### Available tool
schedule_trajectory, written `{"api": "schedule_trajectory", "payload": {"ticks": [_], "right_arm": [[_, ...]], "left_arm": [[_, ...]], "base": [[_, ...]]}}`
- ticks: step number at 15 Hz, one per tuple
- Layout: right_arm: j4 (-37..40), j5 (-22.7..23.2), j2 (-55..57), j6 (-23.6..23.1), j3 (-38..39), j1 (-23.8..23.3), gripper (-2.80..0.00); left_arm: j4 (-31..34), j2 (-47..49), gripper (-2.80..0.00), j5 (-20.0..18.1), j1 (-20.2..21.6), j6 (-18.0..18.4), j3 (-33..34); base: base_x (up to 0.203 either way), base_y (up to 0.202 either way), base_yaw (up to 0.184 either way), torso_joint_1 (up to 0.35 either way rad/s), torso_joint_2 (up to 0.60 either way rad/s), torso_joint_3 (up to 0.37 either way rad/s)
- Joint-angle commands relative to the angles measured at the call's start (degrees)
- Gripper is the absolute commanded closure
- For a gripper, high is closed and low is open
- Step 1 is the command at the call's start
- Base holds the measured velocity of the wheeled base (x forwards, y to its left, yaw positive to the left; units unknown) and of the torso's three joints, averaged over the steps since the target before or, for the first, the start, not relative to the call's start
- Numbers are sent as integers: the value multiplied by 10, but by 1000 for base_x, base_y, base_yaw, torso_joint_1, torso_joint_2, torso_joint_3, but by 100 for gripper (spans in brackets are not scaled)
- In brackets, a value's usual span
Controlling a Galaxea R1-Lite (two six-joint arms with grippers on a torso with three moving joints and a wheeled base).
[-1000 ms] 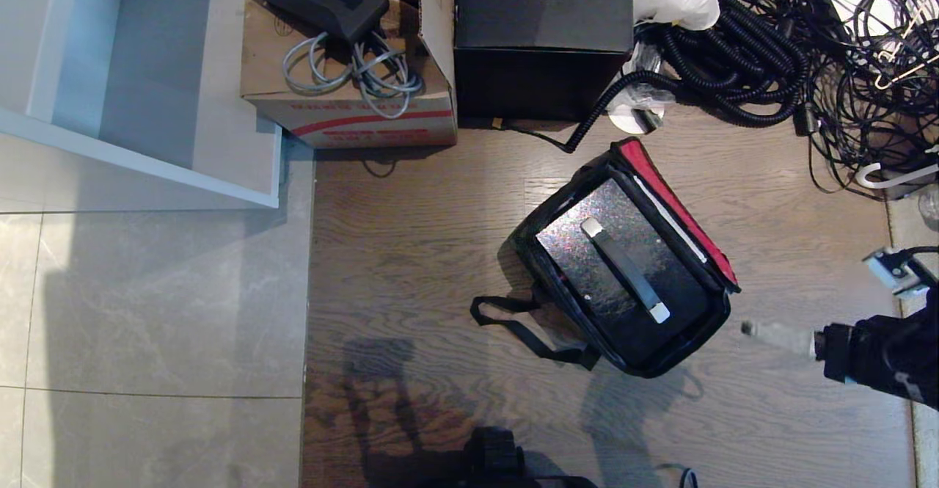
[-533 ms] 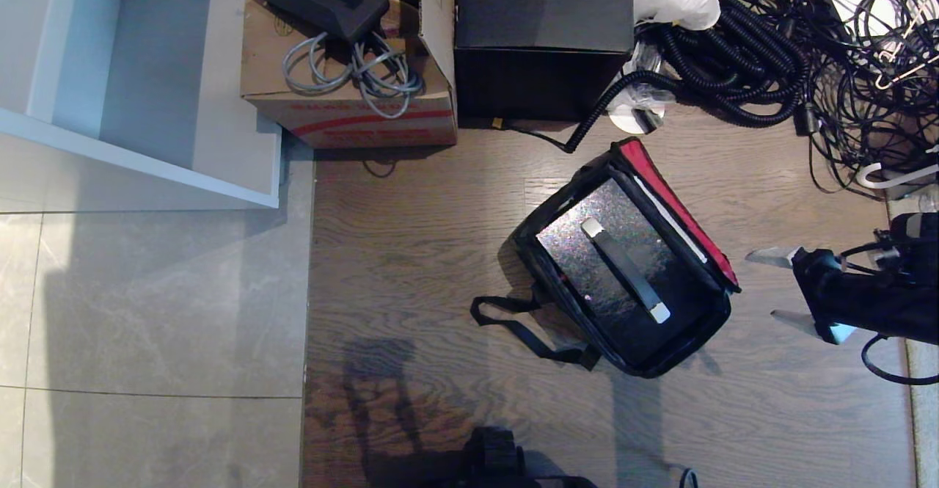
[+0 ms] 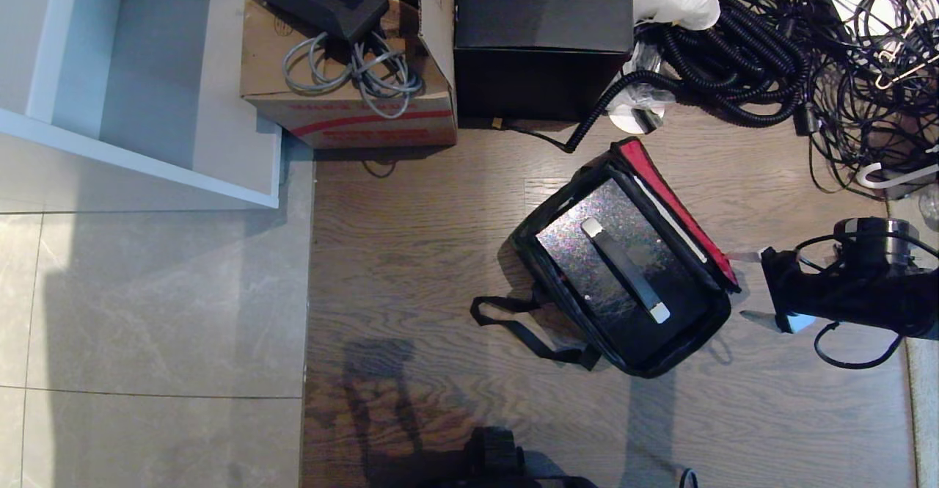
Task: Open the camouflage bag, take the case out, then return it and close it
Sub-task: Close the top of the storage box
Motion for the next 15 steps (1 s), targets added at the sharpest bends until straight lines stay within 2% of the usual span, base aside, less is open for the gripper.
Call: {"api": "schedule_trajectory", "payload": {"ticks": [1,4,8,12,13,15], "right_arm": [[-3,5,40,10,-32,0,-280],[-25,7,74,14,-72,0,-280],[-73,24,106,76,-134,1,-280],[-81,26,134,96,-168,4,-277],[-82,25,135,95,-169,4,0],[-82,24,133,91,-174,4,0]], "left_arm": [[0,0,0,0,0,0,-1],[0,0,0,0,0,0,0],[0,0,0,0,0,0,0],[0,0,0,0,0,0,0],[0,0,0,0,0,0,0],[0,0,0,0,0,0,0]], "base": [[0,0,0,0,0,0],[0,0,0,0,0,0],[0,0,0,0,0,0],[0,0,0,0,0,0],[0,0,0,0,0,0],[0,0,0,0,0,0]]}}
